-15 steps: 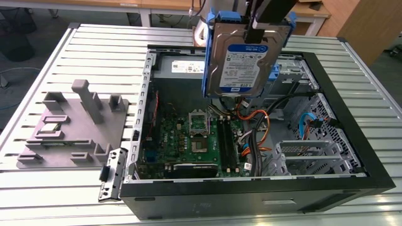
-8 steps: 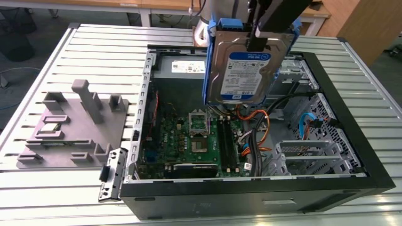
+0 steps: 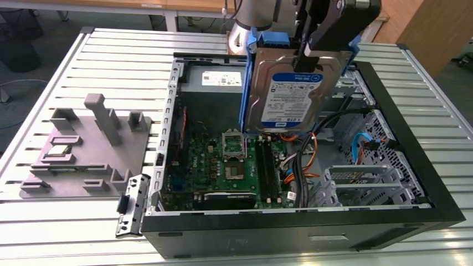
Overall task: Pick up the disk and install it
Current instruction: 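Insert the disk into the insertion slot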
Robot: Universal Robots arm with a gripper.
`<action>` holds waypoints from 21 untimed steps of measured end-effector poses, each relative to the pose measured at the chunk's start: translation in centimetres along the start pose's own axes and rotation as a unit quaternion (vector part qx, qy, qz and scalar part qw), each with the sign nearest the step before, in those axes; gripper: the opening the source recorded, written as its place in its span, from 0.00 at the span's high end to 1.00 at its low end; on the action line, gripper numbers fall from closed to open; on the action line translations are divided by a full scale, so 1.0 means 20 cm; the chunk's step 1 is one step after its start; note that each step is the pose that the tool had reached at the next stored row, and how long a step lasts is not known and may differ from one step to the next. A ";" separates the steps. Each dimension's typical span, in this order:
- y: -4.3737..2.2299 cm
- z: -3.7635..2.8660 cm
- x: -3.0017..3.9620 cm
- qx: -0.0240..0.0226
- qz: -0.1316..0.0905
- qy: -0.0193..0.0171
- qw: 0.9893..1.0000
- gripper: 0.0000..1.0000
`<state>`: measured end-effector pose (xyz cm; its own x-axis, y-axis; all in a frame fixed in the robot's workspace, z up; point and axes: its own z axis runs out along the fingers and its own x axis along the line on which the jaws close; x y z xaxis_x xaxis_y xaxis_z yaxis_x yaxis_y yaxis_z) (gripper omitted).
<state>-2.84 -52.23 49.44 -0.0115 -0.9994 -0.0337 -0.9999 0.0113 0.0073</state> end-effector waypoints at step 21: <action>-0.104 0.012 0.150 -0.002 0.003 0.000 1.000 0.65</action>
<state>-0.80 -55.25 49.09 -0.0181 -0.9993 -0.0334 -0.9998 0.0177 0.0114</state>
